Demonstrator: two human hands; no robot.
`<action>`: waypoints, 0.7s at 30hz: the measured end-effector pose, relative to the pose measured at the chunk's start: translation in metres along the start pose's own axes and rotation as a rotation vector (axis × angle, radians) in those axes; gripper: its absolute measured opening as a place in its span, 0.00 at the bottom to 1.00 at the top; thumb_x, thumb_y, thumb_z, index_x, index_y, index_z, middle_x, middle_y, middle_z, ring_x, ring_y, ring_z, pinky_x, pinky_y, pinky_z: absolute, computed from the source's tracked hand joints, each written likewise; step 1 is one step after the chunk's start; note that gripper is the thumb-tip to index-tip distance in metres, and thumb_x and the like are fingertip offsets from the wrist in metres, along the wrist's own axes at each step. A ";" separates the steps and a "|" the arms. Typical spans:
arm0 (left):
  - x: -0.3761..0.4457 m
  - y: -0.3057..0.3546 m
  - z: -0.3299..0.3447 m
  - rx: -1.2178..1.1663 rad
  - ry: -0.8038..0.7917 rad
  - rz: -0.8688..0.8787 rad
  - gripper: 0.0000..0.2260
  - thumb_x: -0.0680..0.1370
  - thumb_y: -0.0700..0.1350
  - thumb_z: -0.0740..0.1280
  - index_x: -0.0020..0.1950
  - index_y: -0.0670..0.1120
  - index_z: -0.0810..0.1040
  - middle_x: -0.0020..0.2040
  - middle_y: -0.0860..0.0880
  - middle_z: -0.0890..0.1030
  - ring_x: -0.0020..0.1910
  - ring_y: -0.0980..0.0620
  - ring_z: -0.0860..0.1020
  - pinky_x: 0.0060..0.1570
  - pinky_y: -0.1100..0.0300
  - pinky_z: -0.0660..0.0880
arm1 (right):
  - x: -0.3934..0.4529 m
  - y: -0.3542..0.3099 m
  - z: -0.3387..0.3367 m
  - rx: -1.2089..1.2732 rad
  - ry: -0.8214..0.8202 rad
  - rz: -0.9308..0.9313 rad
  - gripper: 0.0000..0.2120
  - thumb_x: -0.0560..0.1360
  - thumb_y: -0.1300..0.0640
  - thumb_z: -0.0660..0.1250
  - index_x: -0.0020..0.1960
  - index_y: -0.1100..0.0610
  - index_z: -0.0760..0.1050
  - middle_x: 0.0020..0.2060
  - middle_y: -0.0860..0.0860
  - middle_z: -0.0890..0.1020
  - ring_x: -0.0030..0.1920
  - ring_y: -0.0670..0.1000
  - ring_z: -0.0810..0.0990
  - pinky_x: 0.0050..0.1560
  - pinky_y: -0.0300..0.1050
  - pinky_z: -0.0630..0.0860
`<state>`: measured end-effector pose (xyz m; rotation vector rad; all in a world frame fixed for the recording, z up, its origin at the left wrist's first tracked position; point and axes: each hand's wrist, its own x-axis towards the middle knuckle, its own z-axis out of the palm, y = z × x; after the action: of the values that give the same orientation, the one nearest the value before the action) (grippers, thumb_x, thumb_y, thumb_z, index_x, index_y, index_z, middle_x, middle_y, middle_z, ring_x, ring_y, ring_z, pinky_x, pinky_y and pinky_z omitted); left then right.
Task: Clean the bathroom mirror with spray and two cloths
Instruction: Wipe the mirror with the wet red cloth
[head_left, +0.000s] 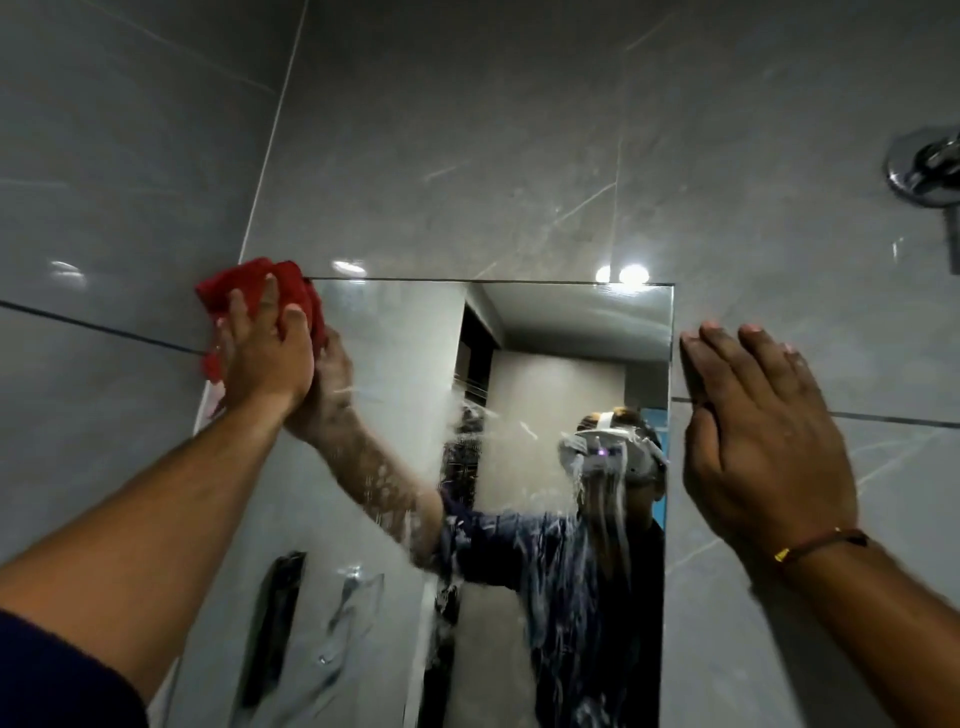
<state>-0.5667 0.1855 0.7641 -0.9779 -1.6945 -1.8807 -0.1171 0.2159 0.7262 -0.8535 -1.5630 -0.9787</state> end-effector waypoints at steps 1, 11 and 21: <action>-0.010 0.007 0.002 -0.021 -0.001 -0.077 0.26 0.88 0.57 0.52 0.87 0.59 0.56 0.89 0.46 0.49 0.87 0.36 0.49 0.85 0.40 0.44 | -0.001 0.000 0.001 0.005 0.004 -0.001 0.31 0.80 0.53 0.55 0.83 0.52 0.61 0.82 0.53 0.66 0.84 0.57 0.59 0.85 0.57 0.53; -0.159 0.184 0.069 0.012 -0.089 0.403 0.28 0.87 0.58 0.50 0.87 0.63 0.48 0.89 0.53 0.45 0.88 0.41 0.41 0.86 0.38 0.41 | -0.008 0.003 0.002 0.199 0.063 0.043 0.27 0.82 0.58 0.54 0.81 0.57 0.65 0.80 0.55 0.69 0.83 0.55 0.61 0.85 0.57 0.56; -0.194 0.092 0.049 0.254 -0.354 1.121 0.28 0.85 0.58 0.55 0.87 0.61 0.54 0.89 0.51 0.54 0.88 0.43 0.43 0.85 0.35 0.46 | -0.044 0.017 -0.009 0.176 -0.068 -0.022 0.28 0.83 0.52 0.53 0.82 0.55 0.64 0.81 0.54 0.68 0.84 0.54 0.60 0.84 0.58 0.58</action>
<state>-0.3613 0.1906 0.6840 -1.7125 -1.0619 -0.7709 -0.0900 0.2126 0.6866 -0.7540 -1.6921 -0.8210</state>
